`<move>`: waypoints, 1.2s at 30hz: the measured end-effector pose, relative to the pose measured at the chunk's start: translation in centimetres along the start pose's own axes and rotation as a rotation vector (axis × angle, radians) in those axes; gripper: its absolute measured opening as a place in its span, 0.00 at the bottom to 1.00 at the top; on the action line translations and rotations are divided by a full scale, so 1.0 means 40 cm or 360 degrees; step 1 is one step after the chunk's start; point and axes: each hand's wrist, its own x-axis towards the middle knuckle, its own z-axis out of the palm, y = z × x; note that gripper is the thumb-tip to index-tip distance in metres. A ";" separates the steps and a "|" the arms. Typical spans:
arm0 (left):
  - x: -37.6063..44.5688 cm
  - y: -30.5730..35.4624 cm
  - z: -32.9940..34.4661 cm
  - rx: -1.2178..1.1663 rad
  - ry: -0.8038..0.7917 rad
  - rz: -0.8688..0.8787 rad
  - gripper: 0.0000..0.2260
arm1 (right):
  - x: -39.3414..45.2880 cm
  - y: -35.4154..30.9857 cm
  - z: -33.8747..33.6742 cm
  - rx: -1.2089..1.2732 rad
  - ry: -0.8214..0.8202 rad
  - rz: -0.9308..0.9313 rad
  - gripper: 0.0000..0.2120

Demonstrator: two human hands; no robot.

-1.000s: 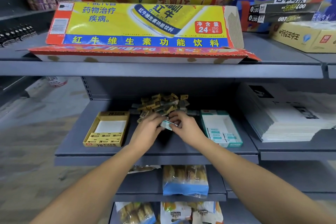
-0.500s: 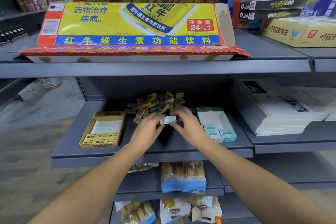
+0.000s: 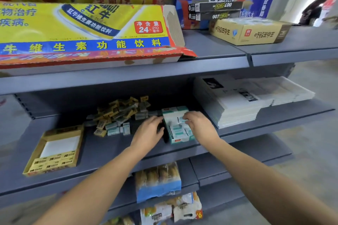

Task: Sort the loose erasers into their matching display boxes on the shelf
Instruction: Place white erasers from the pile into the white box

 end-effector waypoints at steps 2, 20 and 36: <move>0.007 0.002 0.013 -0.0020 -0.0007 0.0001 0.19 | -0.003 0.034 -0.014 -0.0102 -0.0080 0.0127 0.11; 0.017 -0.025 0.029 -0.0041 0.0043 -0.0054 0.17 | 0.043 0.097 0.076 -0.0471 -0.0496 0.0123 0.14; -0.040 -0.108 -0.046 0.0062 0.0175 -0.0152 0.17 | 0.095 -0.099 0.088 -0.0035 -0.0086 0.0011 0.13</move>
